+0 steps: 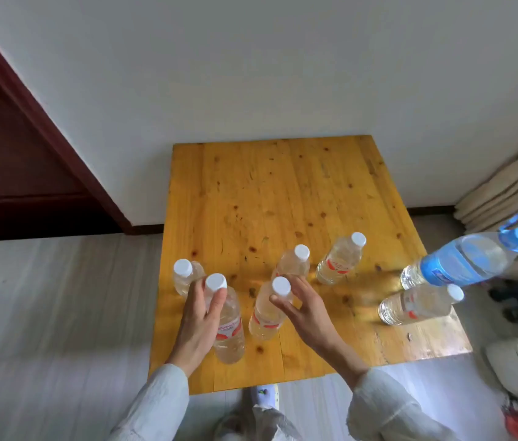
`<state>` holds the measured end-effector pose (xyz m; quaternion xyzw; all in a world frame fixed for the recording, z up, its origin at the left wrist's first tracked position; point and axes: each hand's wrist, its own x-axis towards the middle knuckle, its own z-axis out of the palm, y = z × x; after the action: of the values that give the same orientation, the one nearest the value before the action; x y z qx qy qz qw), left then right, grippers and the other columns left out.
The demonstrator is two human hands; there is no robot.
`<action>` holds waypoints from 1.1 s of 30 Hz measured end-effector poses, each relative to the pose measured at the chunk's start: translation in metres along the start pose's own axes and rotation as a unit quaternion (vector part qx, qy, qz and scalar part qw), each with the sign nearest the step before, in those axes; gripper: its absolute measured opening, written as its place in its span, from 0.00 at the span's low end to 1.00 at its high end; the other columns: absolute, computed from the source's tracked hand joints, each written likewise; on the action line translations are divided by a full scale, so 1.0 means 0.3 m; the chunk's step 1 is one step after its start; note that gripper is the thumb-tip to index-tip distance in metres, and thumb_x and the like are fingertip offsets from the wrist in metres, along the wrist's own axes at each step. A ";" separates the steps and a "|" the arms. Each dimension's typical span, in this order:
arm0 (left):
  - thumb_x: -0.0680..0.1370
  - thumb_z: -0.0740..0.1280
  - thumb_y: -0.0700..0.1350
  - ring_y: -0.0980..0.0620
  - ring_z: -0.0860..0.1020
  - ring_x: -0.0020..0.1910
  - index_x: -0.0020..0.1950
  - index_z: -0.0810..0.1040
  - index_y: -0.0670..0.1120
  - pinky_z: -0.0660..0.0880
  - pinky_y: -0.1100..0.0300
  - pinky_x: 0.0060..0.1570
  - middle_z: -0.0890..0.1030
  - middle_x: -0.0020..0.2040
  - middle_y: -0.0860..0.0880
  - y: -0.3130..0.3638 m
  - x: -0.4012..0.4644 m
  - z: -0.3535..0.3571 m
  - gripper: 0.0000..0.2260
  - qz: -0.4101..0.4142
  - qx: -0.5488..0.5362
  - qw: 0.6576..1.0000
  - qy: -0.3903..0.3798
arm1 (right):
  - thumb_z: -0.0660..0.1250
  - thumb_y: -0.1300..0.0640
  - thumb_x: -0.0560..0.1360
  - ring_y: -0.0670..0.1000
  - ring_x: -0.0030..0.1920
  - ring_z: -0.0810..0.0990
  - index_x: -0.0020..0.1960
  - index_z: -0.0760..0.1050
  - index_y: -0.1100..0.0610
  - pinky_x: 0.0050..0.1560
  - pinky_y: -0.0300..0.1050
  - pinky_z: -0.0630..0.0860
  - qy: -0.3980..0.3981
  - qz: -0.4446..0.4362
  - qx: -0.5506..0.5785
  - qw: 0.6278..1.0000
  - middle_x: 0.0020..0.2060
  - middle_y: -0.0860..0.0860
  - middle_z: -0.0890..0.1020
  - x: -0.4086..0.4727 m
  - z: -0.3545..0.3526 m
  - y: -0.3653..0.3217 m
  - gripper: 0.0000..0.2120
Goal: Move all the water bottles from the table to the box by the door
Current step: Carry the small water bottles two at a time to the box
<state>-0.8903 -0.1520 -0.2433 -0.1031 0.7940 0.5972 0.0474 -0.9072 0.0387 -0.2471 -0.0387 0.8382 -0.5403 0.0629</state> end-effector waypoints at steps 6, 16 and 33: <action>0.72 0.57 0.58 0.48 0.74 0.58 0.61 0.69 0.47 0.70 0.58 0.56 0.77 0.57 0.45 0.082 -0.036 0.062 0.22 0.047 -0.025 0.992 -0.112 | 0.65 0.44 0.69 0.49 0.52 0.76 0.51 0.74 0.48 0.56 0.49 0.74 0.143 0.058 0.062 0.986 0.49 0.49 0.77 -0.254 -0.062 -0.059 0.13; 0.75 0.63 0.47 0.56 0.76 0.44 0.50 0.76 0.48 0.74 0.68 0.44 0.79 0.43 0.52 0.214 -0.356 0.293 0.06 0.121 -0.069 0.928 -0.345 | 0.66 0.62 0.73 0.35 0.39 0.74 0.49 0.74 0.56 0.42 0.26 0.70 0.443 0.134 0.137 0.876 0.41 0.46 0.77 -0.869 -0.083 -0.108 0.05; 0.69 0.66 0.57 0.45 0.78 0.42 0.42 0.80 0.50 0.75 0.50 0.45 0.80 0.42 0.42 0.131 -1.601 0.715 0.11 0.128 0.005 0.691 -0.712 | 0.67 0.47 0.67 0.41 0.46 0.78 0.52 0.76 0.51 0.53 0.40 0.73 0.743 0.206 0.135 0.623 0.46 0.45 0.81 -2.210 0.043 -0.193 0.16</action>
<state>-0.4414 0.1155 -0.1718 0.4552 0.5308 0.4884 0.5220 -0.2498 0.0913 -0.1576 0.5579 0.5038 -0.4656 -0.4670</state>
